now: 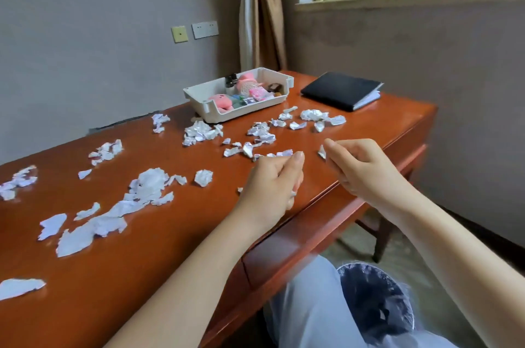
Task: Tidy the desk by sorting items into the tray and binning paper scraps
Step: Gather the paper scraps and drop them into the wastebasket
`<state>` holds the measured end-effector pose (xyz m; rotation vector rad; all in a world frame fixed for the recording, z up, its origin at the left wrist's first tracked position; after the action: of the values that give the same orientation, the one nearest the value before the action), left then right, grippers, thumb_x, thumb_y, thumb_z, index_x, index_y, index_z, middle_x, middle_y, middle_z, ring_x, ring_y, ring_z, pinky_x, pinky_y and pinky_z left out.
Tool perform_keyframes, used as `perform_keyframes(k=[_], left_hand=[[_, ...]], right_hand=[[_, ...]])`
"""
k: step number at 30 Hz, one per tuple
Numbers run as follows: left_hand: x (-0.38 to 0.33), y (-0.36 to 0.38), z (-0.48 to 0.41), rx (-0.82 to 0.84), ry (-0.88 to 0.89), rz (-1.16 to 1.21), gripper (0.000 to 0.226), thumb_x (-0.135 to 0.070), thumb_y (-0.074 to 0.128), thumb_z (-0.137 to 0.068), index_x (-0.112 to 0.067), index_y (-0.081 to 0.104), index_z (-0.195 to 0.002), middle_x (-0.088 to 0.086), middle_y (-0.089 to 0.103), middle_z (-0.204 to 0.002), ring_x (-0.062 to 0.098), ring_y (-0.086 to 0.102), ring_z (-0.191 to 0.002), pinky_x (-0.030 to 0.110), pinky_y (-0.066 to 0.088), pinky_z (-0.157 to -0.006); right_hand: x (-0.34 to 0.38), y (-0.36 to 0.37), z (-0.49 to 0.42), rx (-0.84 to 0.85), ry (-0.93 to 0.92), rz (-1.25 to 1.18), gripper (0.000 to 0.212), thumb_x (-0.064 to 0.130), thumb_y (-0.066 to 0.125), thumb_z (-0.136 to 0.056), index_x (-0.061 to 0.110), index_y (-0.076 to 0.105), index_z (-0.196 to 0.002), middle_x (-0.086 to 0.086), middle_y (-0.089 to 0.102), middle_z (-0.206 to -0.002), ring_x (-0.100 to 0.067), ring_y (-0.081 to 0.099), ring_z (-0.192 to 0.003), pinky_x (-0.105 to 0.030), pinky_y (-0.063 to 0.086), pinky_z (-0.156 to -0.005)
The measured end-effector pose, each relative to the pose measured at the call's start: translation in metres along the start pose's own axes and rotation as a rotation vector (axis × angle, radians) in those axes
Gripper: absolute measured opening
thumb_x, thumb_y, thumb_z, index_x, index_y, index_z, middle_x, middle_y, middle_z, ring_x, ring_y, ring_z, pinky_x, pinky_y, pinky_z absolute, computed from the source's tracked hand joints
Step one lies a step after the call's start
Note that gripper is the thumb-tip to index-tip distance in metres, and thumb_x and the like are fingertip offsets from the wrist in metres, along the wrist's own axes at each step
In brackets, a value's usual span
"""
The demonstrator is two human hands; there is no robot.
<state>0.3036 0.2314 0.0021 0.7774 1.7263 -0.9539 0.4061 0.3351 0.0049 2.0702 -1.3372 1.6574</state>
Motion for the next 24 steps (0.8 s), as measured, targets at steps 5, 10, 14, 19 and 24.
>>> perform_keyframes(k=[5,10,14,19,24], left_hand=[[0.016,0.08,-0.015,0.184,-0.014,0.051,0.054,-0.028,0.039,-0.099,-0.023,0.036,-0.046,-0.011,0.029,-0.04,0.006,0.028,-0.035,0.015,0.025,-0.039],[0.047,0.142,-0.025,0.321,-0.017,0.005,0.048,-0.026,0.045,-0.098,-0.015,0.038,-0.052,-0.001,0.035,-0.045,0.01,0.032,-0.035,0.019,0.031,-0.043],[0.079,0.183,-0.034,0.416,-0.038,-0.083,0.044,-0.03,0.047,-0.093,-0.015,0.049,-0.052,0.002,0.052,-0.05,0.013,0.042,-0.045,0.029,0.038,-0.052],[0.141,0.225,-0.044,0.448,-0.215,-0.084,0.046,-0.021,0.045,-0.097,-0.014,0.044,-0.051,-0.006,0.036,-0.03,0.005,0.032,-0.03,0.02,0.029,-0.043],[0.216,0.248,-0.048,0.382,-0.417,-0.188,0.048,-0.028,0.043,-0.095,-0.017,0.036,-0.049,-0.008,0.031,-0.041,0.015,0.028,-0.042,0.029,0.025,-0.052]], right_hand=[[-0.045,-0.053,0.038,-0.11,0.163,-0.009,0.047,0.03,0.042,-0.098,0.012,0.037,-0.055,0.007,0.026,-0.045,-0.007,0.019,-0.04,-0.014,0.019,-0.04],[-0.101,-0.089,0.074,-0.199,0.319,0.019,0.045,0.025,0.042,-0.098,0.007,0.037,-0.057,0.005,0.023,-0.047,-0.004,0.017,-0.037,-0.011,0.017,-0.038],[-0.158,-0.1,0.096,-0.258,0.462,0.048,0.05,0.025,0.043,-0.098,0.015,0.032,-0.051,0.008,0.026,-0.044,-0.004,0.02,-0.035,-0.01,0.019,-0.038],[-0.239,-0.092,0.119,-0.301,0.669,-0.002,0.049,0.026,0.043,-0.098,0.017,0.029,-0.051,0.007,0.024,-0.045,-0.005,0.018,-0.038,-0.015,0.017,-0.041],[-0.301,-0.066,0.142,-0.413,0.797,-0.077,0.046,0.022,0.044,-0.097,0.016,0.027,-0.054,0.002,0.023,-0.051,-0.009,0.019,-0.045,-0.024,0.018,-0.049]])
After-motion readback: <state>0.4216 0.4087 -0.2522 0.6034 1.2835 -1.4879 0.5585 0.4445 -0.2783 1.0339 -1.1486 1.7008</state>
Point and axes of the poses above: each hand's wrist, its own z-axis away from the middle knuckle, its own y-axis out of the palm, x = y × z, the point moved 3 cm from there along -z, towards the middle knuckle
